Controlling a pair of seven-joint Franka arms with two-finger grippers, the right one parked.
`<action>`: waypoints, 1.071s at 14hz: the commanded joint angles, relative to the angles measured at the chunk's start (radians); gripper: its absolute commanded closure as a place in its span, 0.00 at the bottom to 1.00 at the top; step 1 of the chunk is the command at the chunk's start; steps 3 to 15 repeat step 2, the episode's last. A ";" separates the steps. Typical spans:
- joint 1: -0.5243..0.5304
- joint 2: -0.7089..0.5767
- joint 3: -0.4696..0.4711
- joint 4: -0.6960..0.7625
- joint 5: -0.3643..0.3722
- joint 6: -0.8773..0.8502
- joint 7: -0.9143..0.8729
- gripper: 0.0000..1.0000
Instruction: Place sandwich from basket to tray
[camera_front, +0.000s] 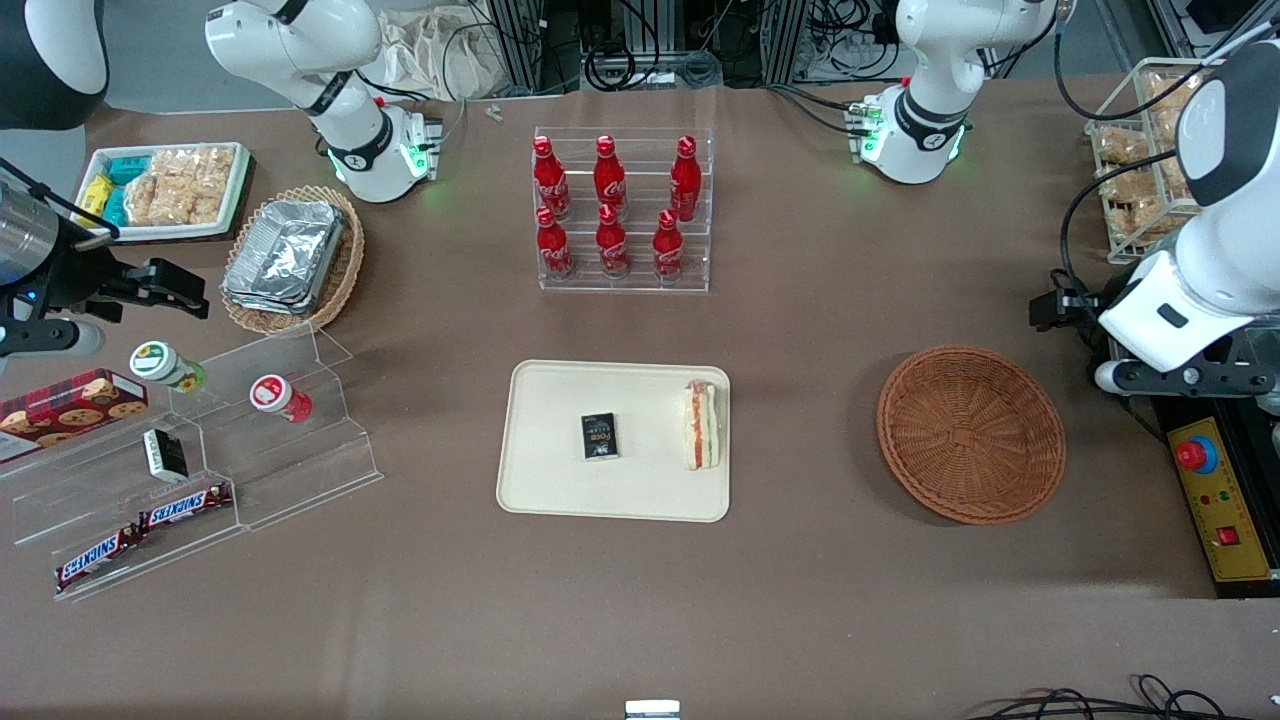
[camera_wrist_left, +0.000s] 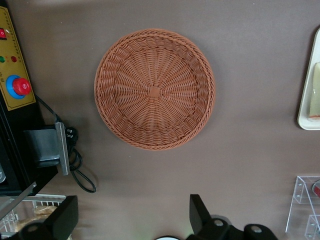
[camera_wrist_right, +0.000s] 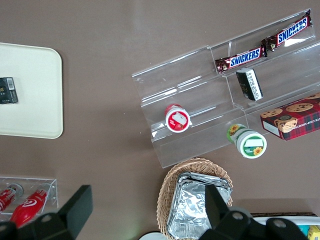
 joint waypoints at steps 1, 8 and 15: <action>0.004 -0.010 0.000 0.001 0.007 -0.007 -0.054 0.00; 0.032 -0.008 -0.002 0.001 -0.002 0.000 -0.102 0.00; 0.032 -0.008 -0.002 0.001 -0.002 0.000 -0.102 0.00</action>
